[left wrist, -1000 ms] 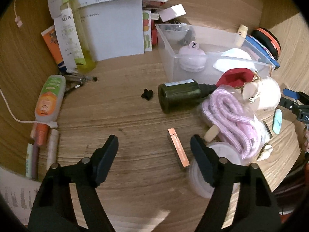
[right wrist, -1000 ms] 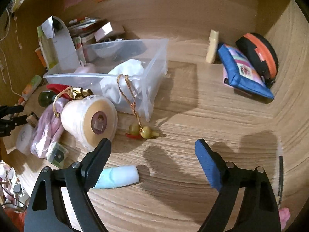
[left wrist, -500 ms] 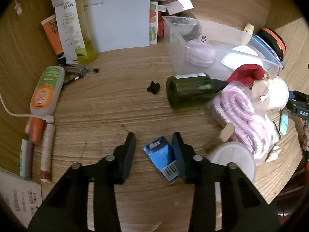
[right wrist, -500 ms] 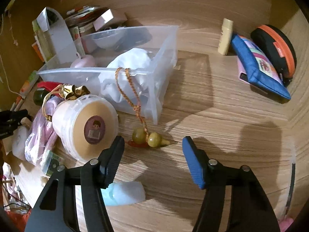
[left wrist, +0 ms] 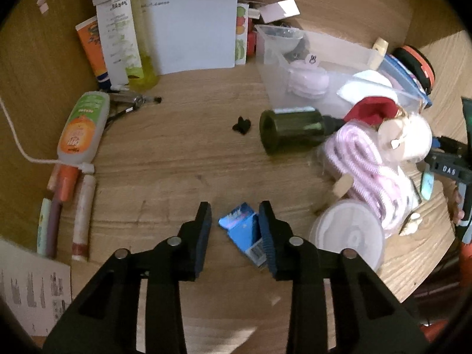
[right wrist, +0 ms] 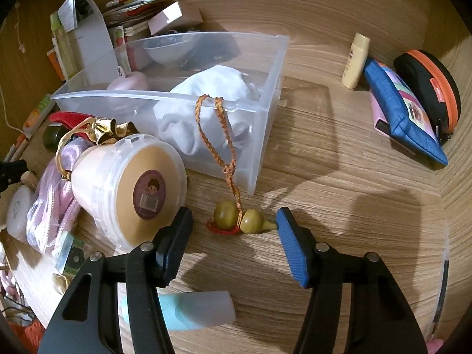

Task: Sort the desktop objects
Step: 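Grasp the blue Max card with the left tool while the right tool reaches the gourd pendant, then grasp the green gourd pendant with the right tool while the left tool lifts the card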

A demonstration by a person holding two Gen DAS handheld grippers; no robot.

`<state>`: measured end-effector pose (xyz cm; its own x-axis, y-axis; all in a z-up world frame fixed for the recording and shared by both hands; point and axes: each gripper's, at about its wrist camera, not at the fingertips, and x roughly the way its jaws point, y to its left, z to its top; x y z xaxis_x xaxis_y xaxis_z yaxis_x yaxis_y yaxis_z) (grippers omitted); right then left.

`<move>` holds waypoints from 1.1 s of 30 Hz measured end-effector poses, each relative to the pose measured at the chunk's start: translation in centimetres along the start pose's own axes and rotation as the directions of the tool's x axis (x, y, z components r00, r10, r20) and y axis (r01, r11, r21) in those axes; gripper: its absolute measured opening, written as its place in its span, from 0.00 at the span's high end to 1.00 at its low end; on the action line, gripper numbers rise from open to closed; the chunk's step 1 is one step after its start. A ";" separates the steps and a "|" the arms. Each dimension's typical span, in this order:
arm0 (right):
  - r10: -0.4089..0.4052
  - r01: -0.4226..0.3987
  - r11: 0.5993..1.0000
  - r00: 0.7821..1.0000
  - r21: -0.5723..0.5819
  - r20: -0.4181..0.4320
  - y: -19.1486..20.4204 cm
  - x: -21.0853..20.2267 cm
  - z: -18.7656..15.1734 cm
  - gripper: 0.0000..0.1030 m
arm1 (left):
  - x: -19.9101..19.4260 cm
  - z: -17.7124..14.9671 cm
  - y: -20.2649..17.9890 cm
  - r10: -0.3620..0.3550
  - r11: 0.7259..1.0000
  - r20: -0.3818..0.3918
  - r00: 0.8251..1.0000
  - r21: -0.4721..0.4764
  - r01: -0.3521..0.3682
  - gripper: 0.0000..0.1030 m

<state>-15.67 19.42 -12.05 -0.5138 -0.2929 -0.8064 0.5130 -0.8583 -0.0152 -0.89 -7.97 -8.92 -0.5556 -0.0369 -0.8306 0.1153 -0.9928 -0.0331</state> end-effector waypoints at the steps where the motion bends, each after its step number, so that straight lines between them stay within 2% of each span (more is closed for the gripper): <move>1: -0.001 0.001 1.000 1.000 0.001 0.001 0.0 0.0 0.0 0.46 | 0.1 -0.2 -0.1 -0.003 1.000 -0.006 1.000 0.003 0.003 0.61; 3: -0.002 0.002 1.000 1.000 0.004 0.002 0.0 0.1 0.1 0.46 | -0.1 -0.5 -0.2 0.001 1.000 0.000 1.000 0.005 -0.001 0.49; 5: -0.005 0.005 1.000 1.000 0.005 0.006 0.0 0.2 0.1 0.49 | 0.0 -0.7 -0.3 -0.012 1.000 -0.006 1.000 0.002 0.012 0.48; 8: -0.007 0.007 1.000 1.000 0.006 0.017 0.0 0.1 0.1 0.62 | 0.3 -0.8 -0.7 0.007 1.000 0.001 1.000 0.010 -0.007 0.49; 10: -0.002 0.002 1.000 1.000 0.008 0.014 -0.1 0.0 0.1 0.62 | 0.4 -0.9 -1.2 0.031 0.999 0.017 0.999 0.032 -0.031 0.58; 12: -0.004 0.004 1.000 1.000 0.006 0.020 -0.2 0.0 0.1 0.62 | 0.4 -0.8 -1.4 0.031 0.999 0.021 0.999 0.043 -0.032 0.77; 16: 0.009 -0.010 1.000 0.999 0.022 0.037 -0.7 -0.5 -0.2 0.62 | 0.7 -0.6 -1.2 0.035 0.999 0.035 0.999 0.037 -0.036 0.86; 18: 0.007 -0.008 1.000 0.999 0.027 0.046 -0.8 -0.9 -0.3 0.62 | 0.9 -0.4 -1.0 0.047 0.999 0.042 0.998 0.026 -0.048 0.93; 24: -0.018 0.011 0.998 0.995 0.066 0.098 -1.1 -2.8 -0.4 0.62 | 0.5 0.1 -0.1 0.065 0.998 0.079 0.995 -0.028 -0.063 0.95; 33: -0.024 0.008 0.997 0.979 0.082 0.201 -1.2 -6.4 0.7 0.62 | -2.0 1.9 0.5 0.049 0.996 0.171 0.984 -0.085 -0.034 0.95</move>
<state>-13.49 22.04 -6.51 -0.6537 -0.3503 -0.6708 0.4507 -0.8923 0.0267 -1.29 -8.62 -6.22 -0.6819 -0.1039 -0.7240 0.2037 -0.9777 -0.0515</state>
